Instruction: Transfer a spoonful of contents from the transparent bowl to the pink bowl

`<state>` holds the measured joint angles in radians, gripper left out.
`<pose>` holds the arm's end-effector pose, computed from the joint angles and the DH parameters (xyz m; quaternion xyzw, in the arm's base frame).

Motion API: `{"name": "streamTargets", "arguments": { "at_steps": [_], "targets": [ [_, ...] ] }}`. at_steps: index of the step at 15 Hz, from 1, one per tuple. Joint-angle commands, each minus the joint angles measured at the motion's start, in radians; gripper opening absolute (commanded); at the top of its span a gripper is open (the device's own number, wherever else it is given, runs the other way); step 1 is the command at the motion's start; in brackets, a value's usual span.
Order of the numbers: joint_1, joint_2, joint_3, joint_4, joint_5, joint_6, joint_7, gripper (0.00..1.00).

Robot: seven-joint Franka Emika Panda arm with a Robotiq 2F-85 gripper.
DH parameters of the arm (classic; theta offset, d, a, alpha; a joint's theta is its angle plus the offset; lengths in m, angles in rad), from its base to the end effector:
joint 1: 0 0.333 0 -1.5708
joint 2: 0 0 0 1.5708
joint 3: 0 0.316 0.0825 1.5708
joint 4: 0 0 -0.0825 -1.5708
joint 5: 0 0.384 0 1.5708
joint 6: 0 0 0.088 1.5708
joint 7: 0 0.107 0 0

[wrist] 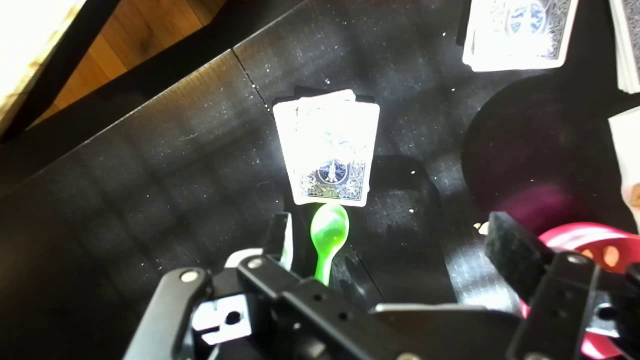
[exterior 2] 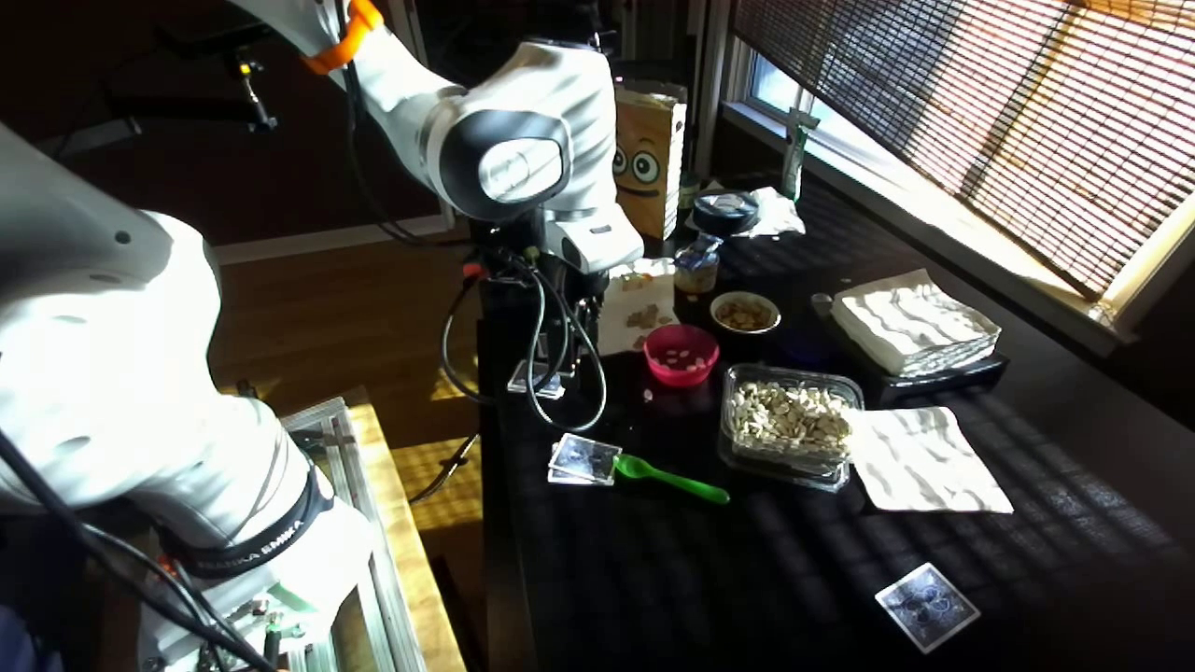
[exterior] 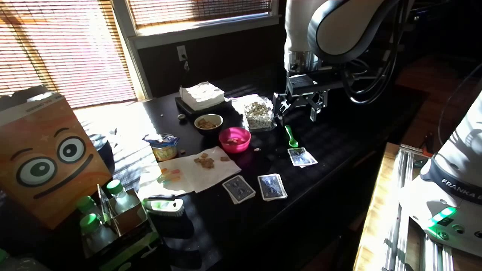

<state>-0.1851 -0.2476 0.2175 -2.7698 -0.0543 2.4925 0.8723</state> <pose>0.3771 0.0075 0.2832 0.9194 -0.3906 0.0020 0.0462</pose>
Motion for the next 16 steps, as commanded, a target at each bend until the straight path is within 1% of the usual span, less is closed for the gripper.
{"name": "streamTargets", "arguments": {
  "at_steps": [1,2,5,7,9,12,14,16],
  "targets": [
    [0.035,0.037,-0.053,0.016,-0.003,-0.016,0.011,1.00],
    [0.018,0.069,-0.063,0.025,-0.021,-0.010,0.046,1.00],
    [0.016,0.144,-0.139,0.030,0.006,0.066,-0.007,1.00],
    [0.028,0.199,-0.193,0.037,0.050,0.138,-0.069,1.00],
    [0.032,0.251,-0.228,0.048,0.070,0.200,-0.099,1.00],
    [0.045,0.330,-0.260,0.061,0.116,0.290,-0.133,1.00],
    [0.057,0.366,-0.260,0.058,0.185,0.363,-0.190,1.00],
    [0.071,0.406,-0.267,0.060,0.204,0.431,-0.205,1.00]
  ]
}}
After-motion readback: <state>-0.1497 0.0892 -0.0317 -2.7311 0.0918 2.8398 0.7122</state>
